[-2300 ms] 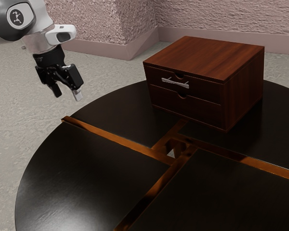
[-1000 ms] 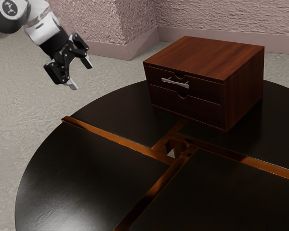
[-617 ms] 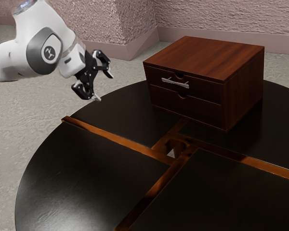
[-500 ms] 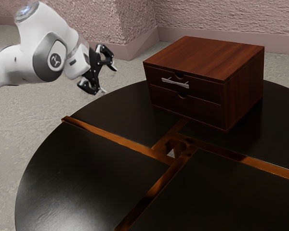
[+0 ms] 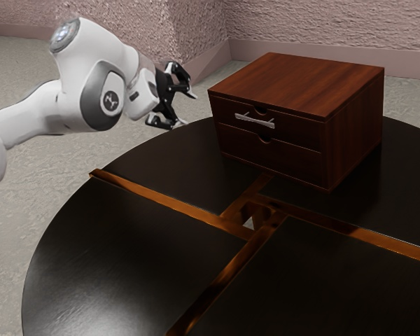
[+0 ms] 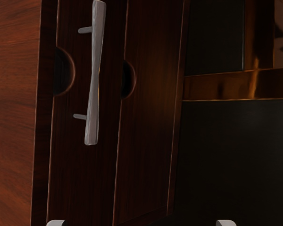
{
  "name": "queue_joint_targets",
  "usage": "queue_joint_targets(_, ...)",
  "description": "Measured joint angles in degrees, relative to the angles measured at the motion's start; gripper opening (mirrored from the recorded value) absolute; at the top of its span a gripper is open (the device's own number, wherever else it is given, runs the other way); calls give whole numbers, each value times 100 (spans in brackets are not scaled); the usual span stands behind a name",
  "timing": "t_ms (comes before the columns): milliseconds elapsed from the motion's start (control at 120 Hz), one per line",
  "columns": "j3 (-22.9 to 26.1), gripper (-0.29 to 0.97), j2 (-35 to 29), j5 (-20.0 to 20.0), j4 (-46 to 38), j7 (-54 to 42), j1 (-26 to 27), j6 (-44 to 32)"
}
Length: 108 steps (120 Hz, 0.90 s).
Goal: Pull the drawer handle with one arm to open the drawer
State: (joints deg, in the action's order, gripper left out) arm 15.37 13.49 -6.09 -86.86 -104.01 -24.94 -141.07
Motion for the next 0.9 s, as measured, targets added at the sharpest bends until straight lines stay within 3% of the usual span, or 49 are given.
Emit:
queue_joint_targets(342,386,29,362,-455,141,121,10,-109)
queue_joint_targets(900,533,22,1147,-438,950,372,37,-155)
